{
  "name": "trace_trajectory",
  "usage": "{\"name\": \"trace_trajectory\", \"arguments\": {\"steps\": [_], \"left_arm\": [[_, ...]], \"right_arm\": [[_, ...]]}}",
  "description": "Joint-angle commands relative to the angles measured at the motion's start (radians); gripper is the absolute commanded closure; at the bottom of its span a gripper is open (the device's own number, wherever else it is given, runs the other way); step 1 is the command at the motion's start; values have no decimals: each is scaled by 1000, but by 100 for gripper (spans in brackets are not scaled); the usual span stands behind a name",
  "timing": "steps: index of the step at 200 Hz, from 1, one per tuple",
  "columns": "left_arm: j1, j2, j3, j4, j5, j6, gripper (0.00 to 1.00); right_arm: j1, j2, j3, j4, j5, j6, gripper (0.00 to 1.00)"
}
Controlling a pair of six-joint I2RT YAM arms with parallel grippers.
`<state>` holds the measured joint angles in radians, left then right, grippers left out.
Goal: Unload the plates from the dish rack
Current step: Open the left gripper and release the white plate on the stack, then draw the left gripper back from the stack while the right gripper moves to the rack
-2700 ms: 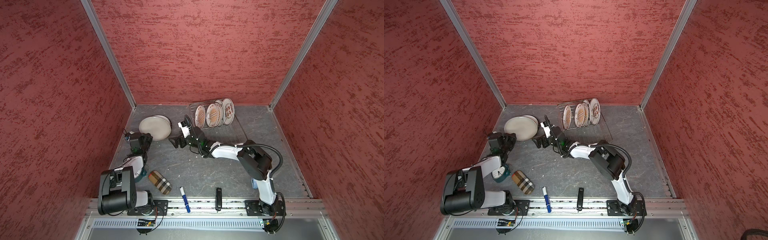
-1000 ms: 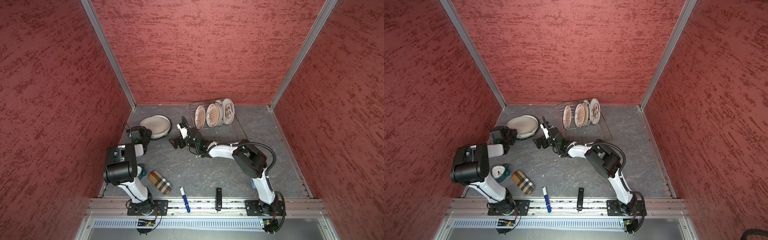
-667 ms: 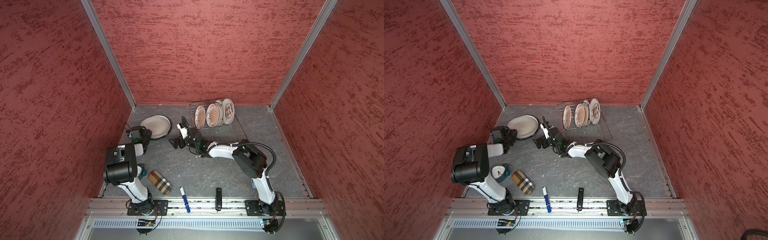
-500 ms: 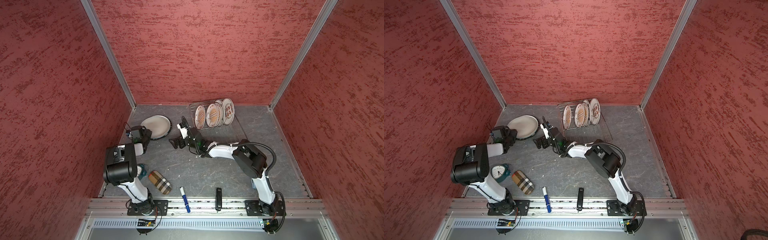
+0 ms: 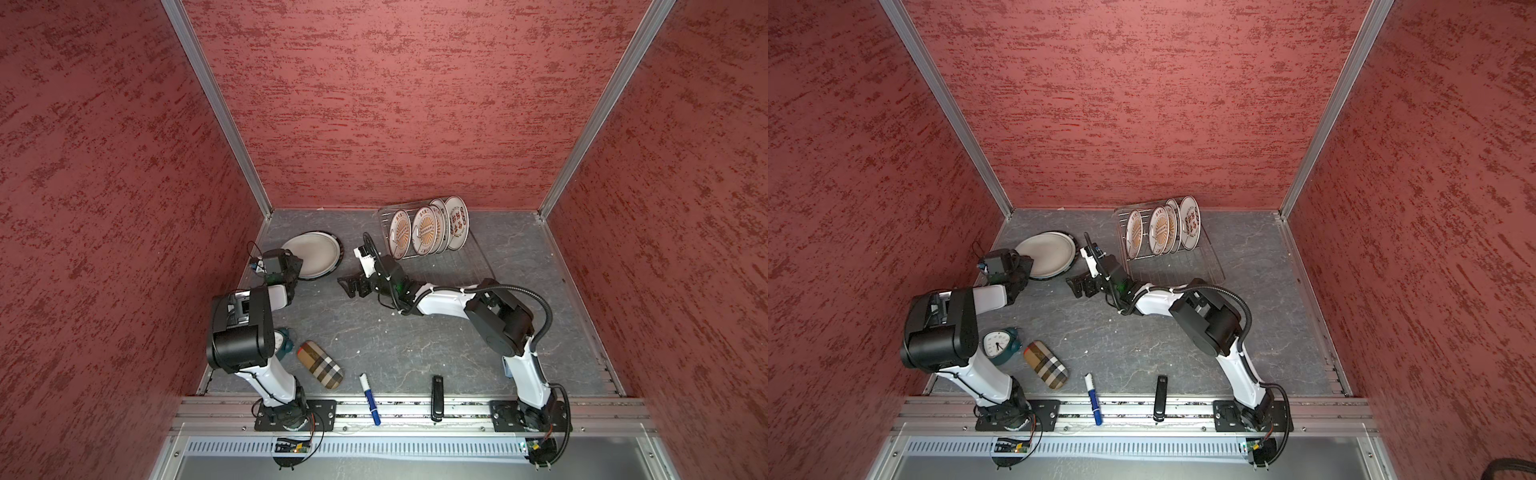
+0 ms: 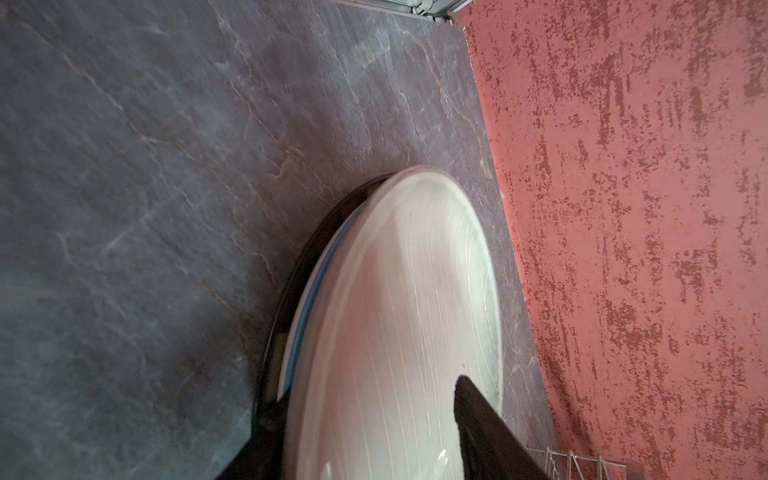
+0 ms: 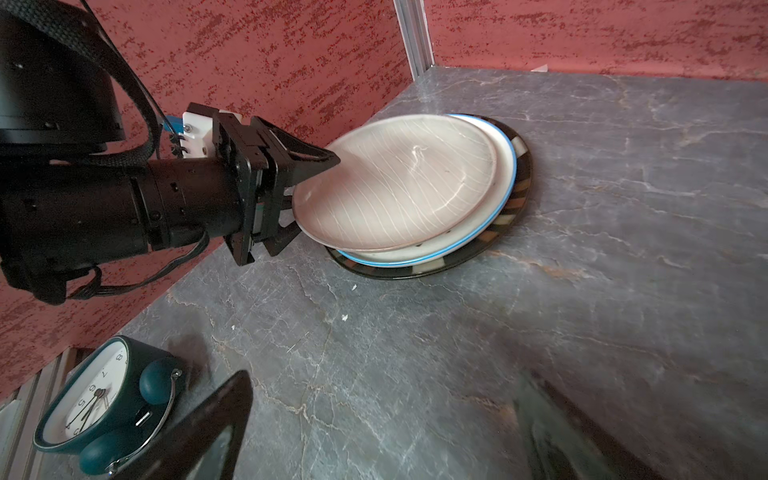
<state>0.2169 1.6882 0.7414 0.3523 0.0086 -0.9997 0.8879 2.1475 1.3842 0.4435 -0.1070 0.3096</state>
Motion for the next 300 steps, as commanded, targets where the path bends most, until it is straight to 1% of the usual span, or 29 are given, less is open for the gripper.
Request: {"name": "trace_trajectory", "arguments": {"steps": [1, 45, 74, 89, 106, 166, 168, 173, 178, 180, 187, 219, 240, 254, 279, 300], "left_arm": [[-6, -28, 18, -24, -48, 30, 43], [-48, -68, 36, -118, -182, 61, 44], [-42, -46, 38, -108, -156, 59, 44], [-44, -42, 46, -117, -163, 62, 44], [-56, -56, 40, -124, -202, 65, 44], [-53, -94, 16, -120, -191, 59, 42], [-53, -97, 14, -119, -191, 59, 41], [-53, -107, 7, -115, -191, 59, 35], [-54, -115, -1, -112, -193, 58, 22], [-54, -122, -3, -110, -194, 60, 18], [-57, -138, -14, -106, -199, 59, 15], [-57, -224, -59, -99, -190, 65, 12], [-61, -302, -94, -95, -167, 80, 0], [-76, -365, -130, -74, -154, 97, 1], [-121, -499, -184, -70, -136, 147, 1], [-189, -636, -220, -72, -124, 210, 1]], "right_arm": [[6, -8, -4, 12, 22, -17, 1], [6, -8, -1, 12, 22, -17, 1], [6, -11, -5, 12, 19, -15, 1], [6, -13, -7, 12, 18, -16, 1], [6, -14, -12, 14, 23, -15, 1], [6, -20, -14, 15, 14, -20, 1], [6, -21, -15, 15, 14, -22, 1], [6, -24, -17, 15, 14, -25, 1], [6, -28, -18, 15, 13, -29, 1], [6, -30, -19, 15, 13, -32, 1], [6, -37, -23, 14, 13, -38, 1], [16, -82, -26, -6, 4, -99, 1], [36, -117, -2, -69, 14, -187, 1], [44, -159, -7, -92, 35, -215, 1], [46, -271, -102, -45, 74, -220, 1], [46, -387, -233, 21, 146, -216, 1]]}}
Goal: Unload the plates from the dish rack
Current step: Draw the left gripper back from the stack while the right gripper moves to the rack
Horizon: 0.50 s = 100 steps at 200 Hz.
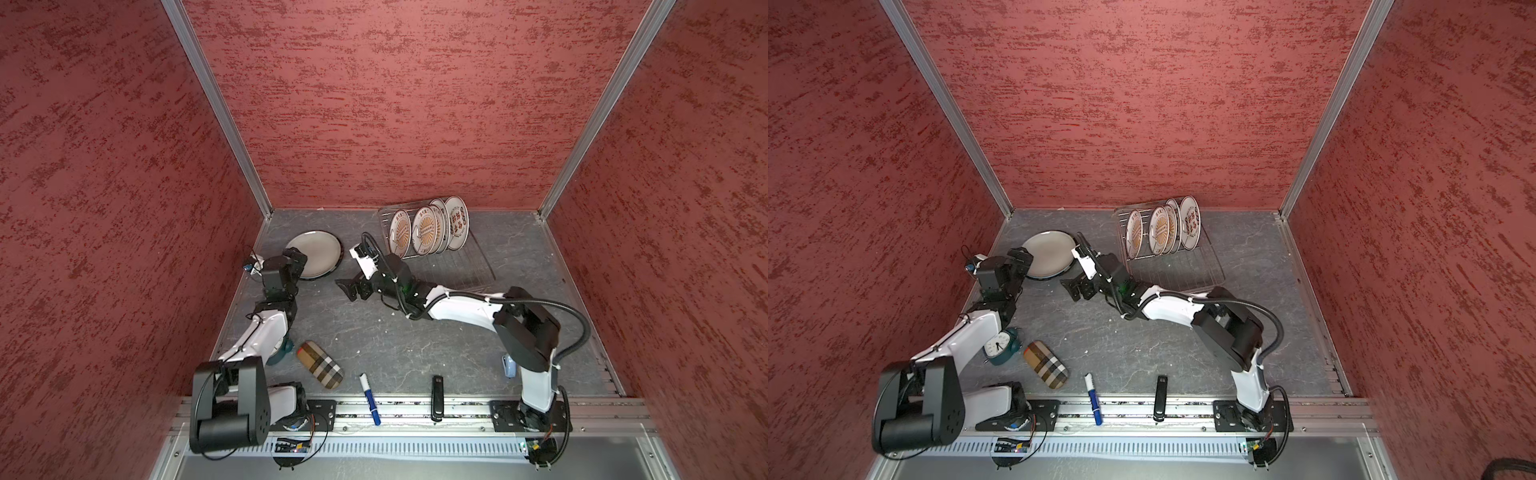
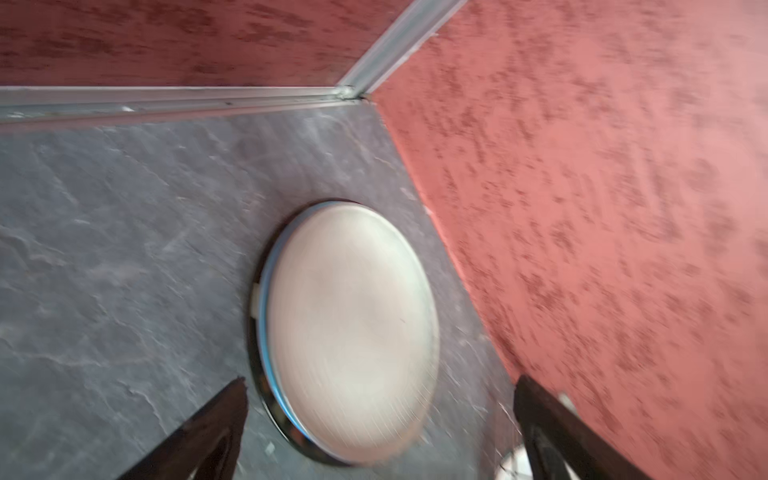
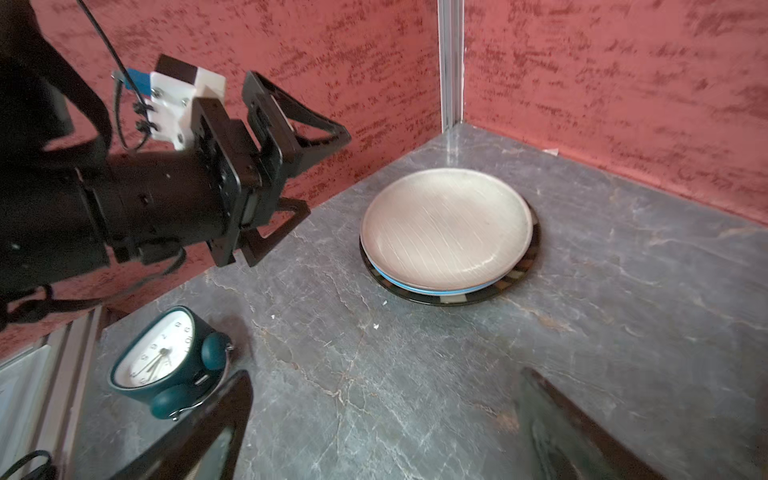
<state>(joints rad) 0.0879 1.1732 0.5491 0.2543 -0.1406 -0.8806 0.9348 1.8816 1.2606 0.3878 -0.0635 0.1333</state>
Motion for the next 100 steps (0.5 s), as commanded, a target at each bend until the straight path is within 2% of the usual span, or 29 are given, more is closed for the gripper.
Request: {"name": "trace_trajectory", "arguments": {"steps": [1, 34, 58, 79, 100], "left_arm": [[-64, -128, -29, 25, 27, 92, 0], [-196, -329, -37, -8, 95, 190, 1], [-336, -405, -65, 31, 168, 256, 1], [-463, -436, -97, 61, 122, 269, 1], [-574, -444, -128, 125, 108, 319, 0]], "right_arm": [[-1, -128, -117, 80, 109, -40, 1], [-3, -314, -287, 100, 277, -50, 1], [-18, -455, -398, 125, 367, -46, 1], [-54, -549, -462, 108, 398, -42, 1], [-116, -616, -494, 60, 374, -26, 1]]}}
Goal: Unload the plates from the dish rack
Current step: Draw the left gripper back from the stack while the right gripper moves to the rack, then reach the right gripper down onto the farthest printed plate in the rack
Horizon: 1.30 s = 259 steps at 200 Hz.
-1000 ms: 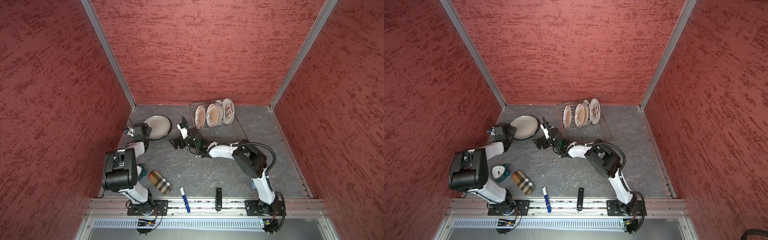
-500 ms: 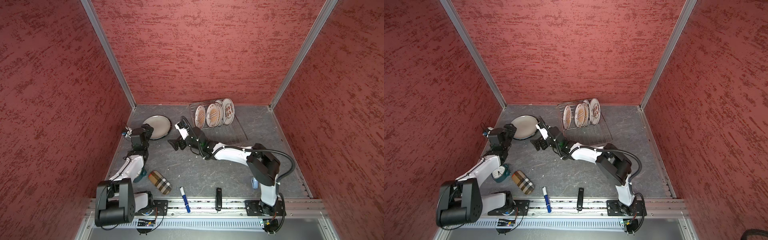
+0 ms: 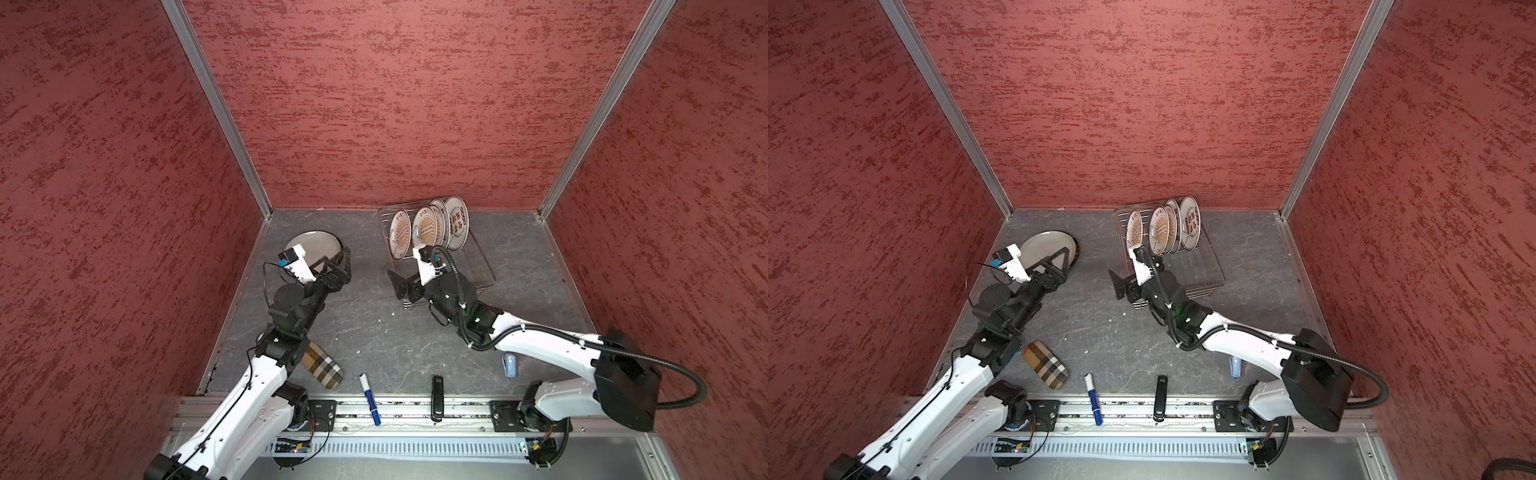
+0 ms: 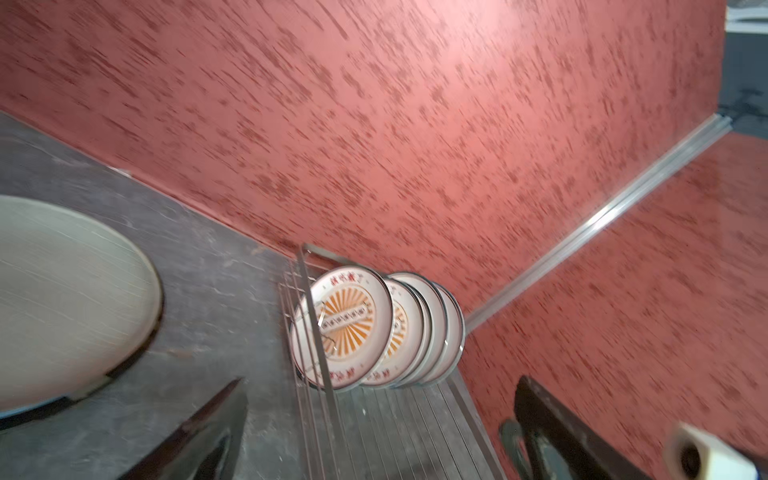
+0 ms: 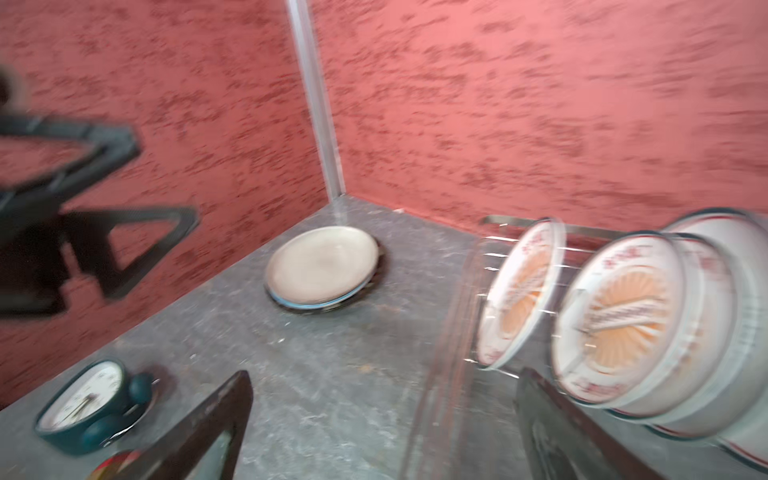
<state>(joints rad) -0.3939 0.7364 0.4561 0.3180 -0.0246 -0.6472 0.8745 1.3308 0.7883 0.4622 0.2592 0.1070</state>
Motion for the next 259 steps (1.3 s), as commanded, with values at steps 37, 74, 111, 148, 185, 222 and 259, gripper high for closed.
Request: {"name": "trace_trajectory", "arguments": {"steps": [37, 74, 111, 148, 185, 222, 259], "left_arm": [[-239, 1, -48, 89, -16, 97, 1], [-333, 33, -92, 186, -25, 74, 1], [-372, -10, -139, 180, -88, 81, 1], [-384, -47, -222, 287, -44, 29, 1], [-387, -39, -232, 340, 7, 30, 1], [-394, 28, -227, 404, 38, 20, 1], [-399, 129, -208, 453, 43, 6, 1]], "right_arm": [[-175, -178, -74, -59, 18, 64, 1], [-313, -227, -69, -127, -60, 144, 1], [-384, -223, -45, -155, -120, 167, 1], [-426, -170, 0, -168, -143, 177, 2], [-452, -90, 67, -191, -142, 174, 2], [-466, 13, 160, -215, -144, 160, 23], [-471, 146, 313, -328, -107, 107, 38]]}}
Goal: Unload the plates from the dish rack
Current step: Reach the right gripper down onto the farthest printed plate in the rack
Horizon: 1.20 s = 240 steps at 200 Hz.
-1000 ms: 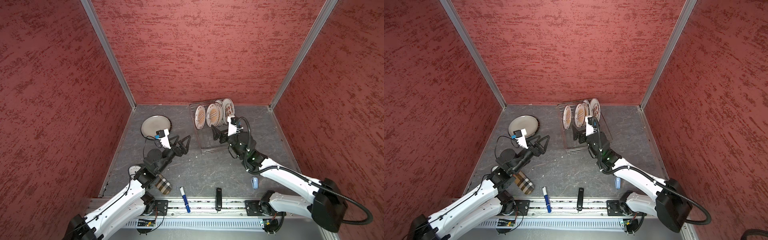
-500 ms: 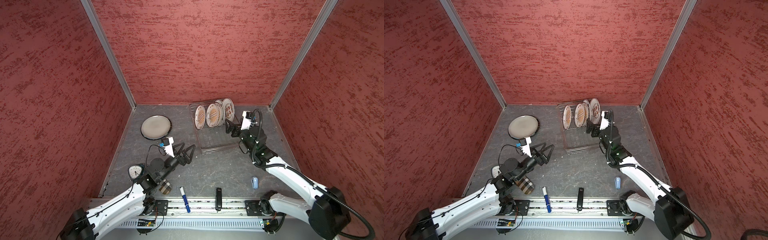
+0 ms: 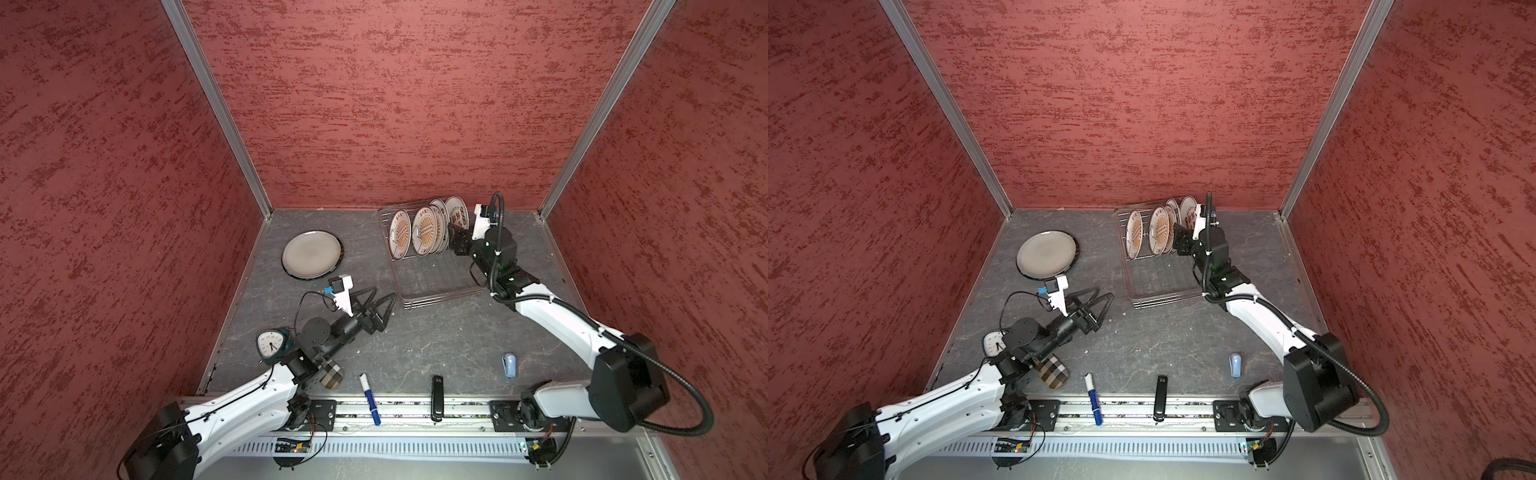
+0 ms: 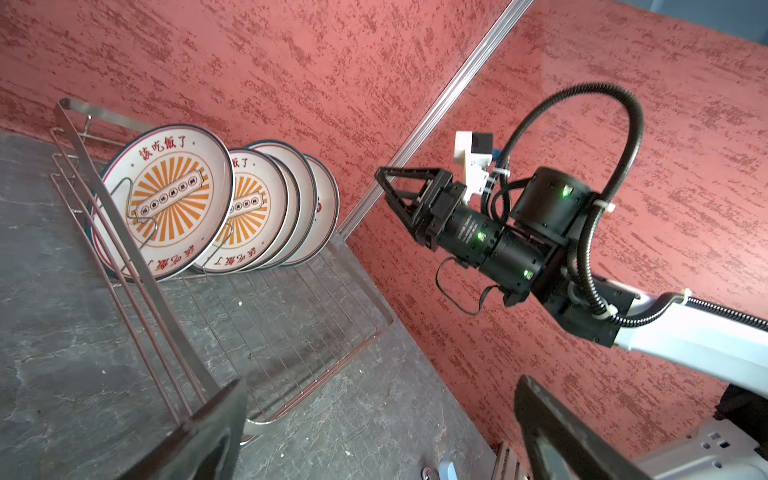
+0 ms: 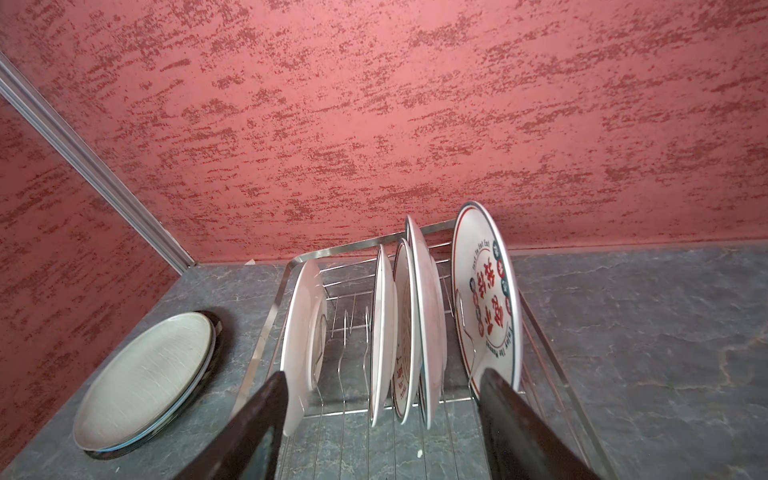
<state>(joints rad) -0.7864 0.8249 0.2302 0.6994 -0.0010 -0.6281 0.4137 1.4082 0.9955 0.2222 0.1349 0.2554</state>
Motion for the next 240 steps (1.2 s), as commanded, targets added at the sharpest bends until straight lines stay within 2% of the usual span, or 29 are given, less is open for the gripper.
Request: {"name": "trace_trajectory", "arguments": {"steps": [1, 48, 94, 116, 160, 240], "left_arm": [[-7, 43, 19, 73, 19, -12, 1], [-11, 95, 30, 95, 4, 0, 1], [-16, 154, 48, 112, 5, 0, 1], [-17, 178, 56, 118, 6, 1, 1], [-19, 224, 73, 122, -1, 2, 1], [-20, 304, 97, 158, -6, -8, 1]], "right_arm": [[-10, 74, 111, -91, 16, -42, 38], [-59, 244, 312, -265, -47, -73, 43], [-58, 367, 458, -384, 46, -109, 46], [-59, 401, 488, -393, 48, -128, 48], [-58, 459, 543, -409, 122, -142, 60], [-55, 535, 588, -408, 163, -150, 68]]}}
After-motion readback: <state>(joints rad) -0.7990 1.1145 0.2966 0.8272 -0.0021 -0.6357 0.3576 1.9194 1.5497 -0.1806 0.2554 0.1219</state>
